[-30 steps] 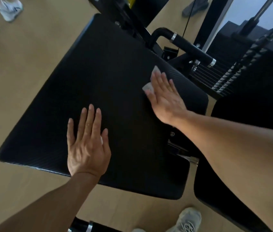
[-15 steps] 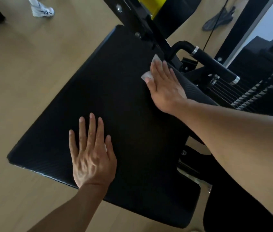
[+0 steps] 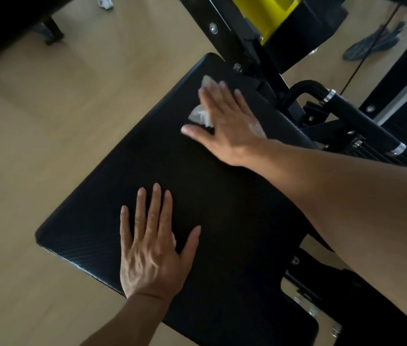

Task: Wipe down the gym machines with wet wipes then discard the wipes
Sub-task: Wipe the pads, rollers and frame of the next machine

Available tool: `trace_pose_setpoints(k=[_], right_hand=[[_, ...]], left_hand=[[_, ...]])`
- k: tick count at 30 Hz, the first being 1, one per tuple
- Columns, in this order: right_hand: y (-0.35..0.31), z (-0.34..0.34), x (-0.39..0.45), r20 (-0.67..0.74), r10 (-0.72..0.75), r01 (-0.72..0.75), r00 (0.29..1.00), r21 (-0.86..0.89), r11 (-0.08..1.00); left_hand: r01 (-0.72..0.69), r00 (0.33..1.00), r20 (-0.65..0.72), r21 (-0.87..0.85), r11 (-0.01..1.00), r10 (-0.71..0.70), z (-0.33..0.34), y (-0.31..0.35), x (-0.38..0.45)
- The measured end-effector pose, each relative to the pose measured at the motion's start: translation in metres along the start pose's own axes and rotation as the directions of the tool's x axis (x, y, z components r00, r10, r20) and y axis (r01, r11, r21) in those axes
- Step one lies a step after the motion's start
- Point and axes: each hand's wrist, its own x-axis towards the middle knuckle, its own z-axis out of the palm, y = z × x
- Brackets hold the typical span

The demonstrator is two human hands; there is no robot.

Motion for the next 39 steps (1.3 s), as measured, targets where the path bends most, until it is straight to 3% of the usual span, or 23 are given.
trace_pose_setpoints(k=[3,4,7,9,10,12,14,15,16,18,20,21,24,29,32,34,35,37,39], right_hand=[[-0.016,0.001,0.0,0.055,-0.247,0.252,0.968,-0.119,0.961],[-0.013,-0.002,0.009,0.039,-0.23,0.233,0.972,-0.122,0.965],[0.0,-0.013,0.041,-0.007,0.041,-0.041,0.999,-0.003,0.999],[-0.008,-0.015,0.053,-0.035,0.131,-0.13,0.991,0.042,0.991],[-0.021,-0.013,0.053,-0.046,0.084,-0.081,0.995,0.054,0.995],[-0.055,-0.004,0.039,-0.007,-0.2,0.2,0.98,0.025,0.979],[-0.074,0.007,0.021,0.094,-0.466,0.469,0.88,-0.013,0.883],[-0.071,0.007,0.02,0.103,-0.518,0.525,0.849,-0.05,0.85],[-0.06,0.004,0.024,0.066,-0.489,0.493,0.87,-0.078,0.867],[-0.024,-0.007,0.037,-0.082,-0.194,0.191,0.978,-0.044,0.981],[0.014,-0.015,0.044,-0.099,0.055,-0.059,0.993,-0.035,0.998],[0.024,-0.015,0.042,-0.064,0.096,-0.099,0.993,-0.045,0.994],[0.009,-0.003,0.028,-0.055,0.102,-0.103,0.993,-0.013,0.995],[-0.027,0.016,-0.004,-0.047,-0.032,0.031,0.998,-0.019,0.999],[-0.052,0.02,-0.019,0.018,-0.12,0.12,0.993,0.013,0.993],[-0.075,0.026,-0.037,0.049,-0.171,0.169,0.984,0.039,0.985],[-0.085,0.03,-0.047,0.049,-0.179,0.176,0.983,0.046,0.983],[-0.1,0.035,-0.065,0.057,-0.179,0.176,0.982,0.055,0.983],[-0.119,0.042,-0.085,0.067,-0.174,0.169,0.982,0.068,0.983]], left_hand=[[-0.014,1.0,0.013,0.02,1.0,0.013,-0.001,0.001,0.0],[-0.015,1.0,0.011,0.025,1.0,0.015,-0.001,0.001,0.001],[-0.014,1.0,0.013,0.037,0.999,0.013,-0.001,0.001,0.001],[-0.014,1.0,0.003,0.036,0.999,0.014,0.0,0.0,-0.001],[-0.014,1.0,-0.006,0.028,1.0,0.014,0.001,0.0,-0.001],[-0.014,1.0,-0.02,0.009,1.0,0.014,0.001,0.0,-0.002],[-0.009,1.0,-0.021,0.007,1.0,0.009,0.002,0.0,-0.002],[-0.007,1.0,-0.026,0.001,1.0,0.007,0.001,0.0,-0.002],[-0.01,0.999,-0.035,-0.011,1.0,0.01,0.001,0.001,-0.002],[-0.023,0.998,-0.051,-0.033,0.999,0.021,0.002,0.001,-0.002],[-0.028,0.998,-0.063,-0.042,0.999,0.025,0.002,0.0,-0.001],[-0.027,0.998,-0.061,-0.043,0.999,0.025,0.002,0.001,0.0],[-0.022,0.999,-0.045,-0.029,0.999,0.021,0.002,0.001,0.0],[-0.046,0.994,-0.1,-0.045,0.998,0.042,0.005,0.0,-0.001],[-0.054,0.992,-0.122,-0.107,0.993,0.041,0.007,0.0,-0.001],[-0.053,0.992,-0.127,-0.241,0.969,0.023,0.005,-0.001,-0.001],[-0.028,0.992,-0.125,-0.365,0.93,-0.019,0.001,-0.001,-0.002],[0.102,0.982,-0.056,-0.643,0.759,-0.179,-0.014,-0.002,-0.013],[0.143,0.978,0.006,-0.747,0.65,-0.209,-0.028,-0.008,-0.044]])
